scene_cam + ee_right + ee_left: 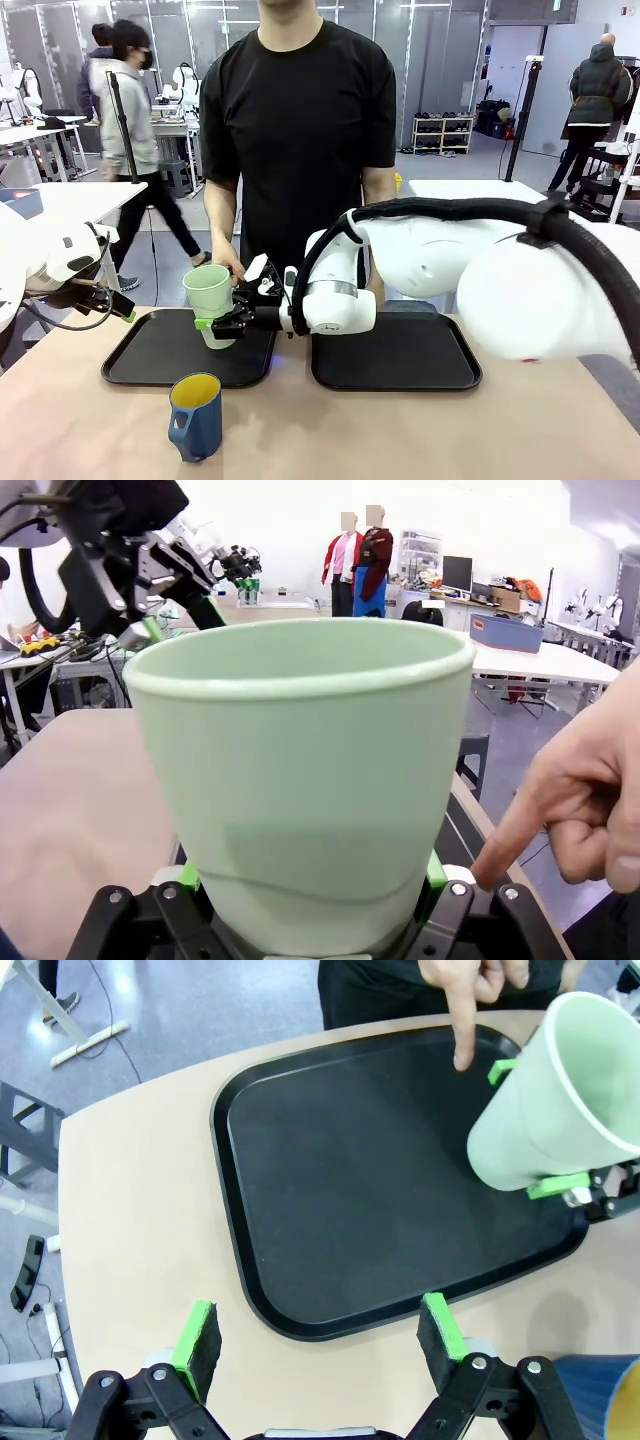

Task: Sort and store the cups by type.
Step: Place the picked Reusable plastic cup into the Flat Tray indicated by the person.

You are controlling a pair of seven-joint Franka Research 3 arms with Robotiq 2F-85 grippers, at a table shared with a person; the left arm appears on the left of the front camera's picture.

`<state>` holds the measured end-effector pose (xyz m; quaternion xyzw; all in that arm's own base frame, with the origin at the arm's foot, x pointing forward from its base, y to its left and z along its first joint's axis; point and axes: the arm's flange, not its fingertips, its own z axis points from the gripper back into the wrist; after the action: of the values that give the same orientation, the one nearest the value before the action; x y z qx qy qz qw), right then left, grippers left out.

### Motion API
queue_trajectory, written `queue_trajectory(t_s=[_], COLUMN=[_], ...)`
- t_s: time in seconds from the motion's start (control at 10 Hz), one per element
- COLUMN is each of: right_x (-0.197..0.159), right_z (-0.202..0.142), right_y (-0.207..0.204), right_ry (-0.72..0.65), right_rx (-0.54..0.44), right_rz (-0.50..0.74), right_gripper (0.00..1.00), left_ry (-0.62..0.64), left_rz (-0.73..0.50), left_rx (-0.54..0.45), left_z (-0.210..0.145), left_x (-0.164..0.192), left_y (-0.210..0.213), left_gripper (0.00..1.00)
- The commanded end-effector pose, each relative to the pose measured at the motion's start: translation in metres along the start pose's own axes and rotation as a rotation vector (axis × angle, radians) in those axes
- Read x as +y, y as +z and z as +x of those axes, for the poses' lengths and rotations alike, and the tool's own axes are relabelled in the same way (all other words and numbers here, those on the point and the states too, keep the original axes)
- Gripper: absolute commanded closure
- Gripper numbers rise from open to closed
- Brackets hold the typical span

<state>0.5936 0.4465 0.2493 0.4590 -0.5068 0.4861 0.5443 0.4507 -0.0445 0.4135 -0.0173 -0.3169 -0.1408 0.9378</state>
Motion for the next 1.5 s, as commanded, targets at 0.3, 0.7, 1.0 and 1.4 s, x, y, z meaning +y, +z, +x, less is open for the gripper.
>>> queue_trajectory(t_s=[0.3,0.7,1.0,1.4], right_x=[-0.014,-0.012,-0.012,-0.011], right_z=[-0.014,-0.026,-0.035,-0.037], right_y=[-0.024,-0.025,-0.026,-0.025], right_ry=[-0.101,-0.096,-0.1,-0.109], right_rx=[-0.066,-0.027,-0.02,-0.018], right_rz=[-0.049,-0.065,-0.072,-0.068], right_gripper=[0.15,0.15,0.15,0.0], left_ry=[0.001,0.001,0.001,0.001], left_rz=[0.001,0.001,0.001,0.001], left_rx=[-0.002,-0.002,-0.002,-0.002], left_z=[0.001,0.001,0.001,0.001], left_x=[0.0,0.0,0.0,0.0], left_y=[0.0,0.0,0.0,0.0], left_gripper=[0.0,0.0,0.0,0.0])
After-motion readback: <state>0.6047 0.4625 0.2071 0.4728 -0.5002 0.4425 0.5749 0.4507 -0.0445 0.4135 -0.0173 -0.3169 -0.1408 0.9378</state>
